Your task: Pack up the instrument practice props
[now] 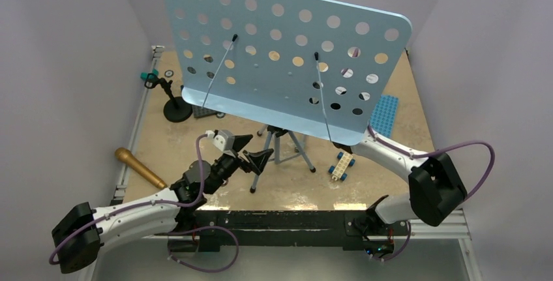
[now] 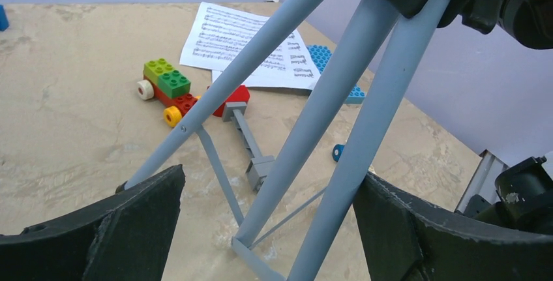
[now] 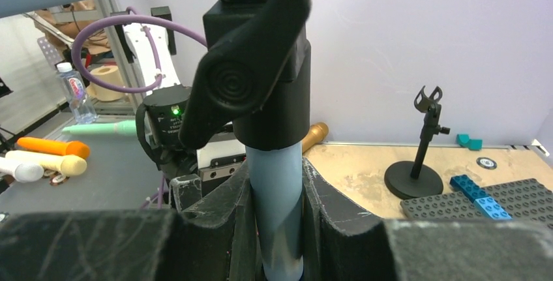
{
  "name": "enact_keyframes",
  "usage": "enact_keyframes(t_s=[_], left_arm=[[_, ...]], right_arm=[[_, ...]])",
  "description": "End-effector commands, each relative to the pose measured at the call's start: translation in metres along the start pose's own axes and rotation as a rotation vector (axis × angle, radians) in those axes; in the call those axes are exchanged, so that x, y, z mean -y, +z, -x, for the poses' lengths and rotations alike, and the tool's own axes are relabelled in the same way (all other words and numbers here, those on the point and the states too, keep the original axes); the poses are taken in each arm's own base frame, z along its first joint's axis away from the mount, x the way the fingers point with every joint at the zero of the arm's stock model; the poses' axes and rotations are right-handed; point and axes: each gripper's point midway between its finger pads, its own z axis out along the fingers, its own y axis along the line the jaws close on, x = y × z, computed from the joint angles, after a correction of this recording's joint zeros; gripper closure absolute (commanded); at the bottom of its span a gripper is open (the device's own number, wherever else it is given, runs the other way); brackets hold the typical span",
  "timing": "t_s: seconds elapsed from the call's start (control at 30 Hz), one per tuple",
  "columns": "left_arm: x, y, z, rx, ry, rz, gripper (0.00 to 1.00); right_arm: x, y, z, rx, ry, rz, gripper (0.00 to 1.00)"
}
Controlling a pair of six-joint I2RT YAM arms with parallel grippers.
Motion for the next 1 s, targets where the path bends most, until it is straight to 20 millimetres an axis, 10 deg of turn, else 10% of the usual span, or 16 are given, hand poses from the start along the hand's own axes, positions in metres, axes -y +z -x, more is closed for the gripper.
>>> enact_keyframes(t_s=[0.0, 0.43, 0.77, 0.97], left_arm=[[0.006, 0.010, 0.016, 0.096, 0.035, -0.036, 0.00], [0.029, 0.052, -0.014, 0.066, 0.057, -0.139, 0.07], [0.047, 0.057, 0.030, 0.162, 0.127, -0.187, 0.79], [0.058, 0.053, 0.056, 0.191, 0.142, -0.212, 0.95]], right_arm=[[-0.003, -0.024, -0.049, -0.112, 0.242, -0.034, 1.00], [-0.013, -0.034, -0.062, -0.132, 0.335, -0.037, 1.00], [-0.021, -0.024, -0.013, -0.100, 0.343, -0.068, 1.00], [-0.030, -0.016, 0.016, -0.080, 0.316, -0.036, 1.00]])
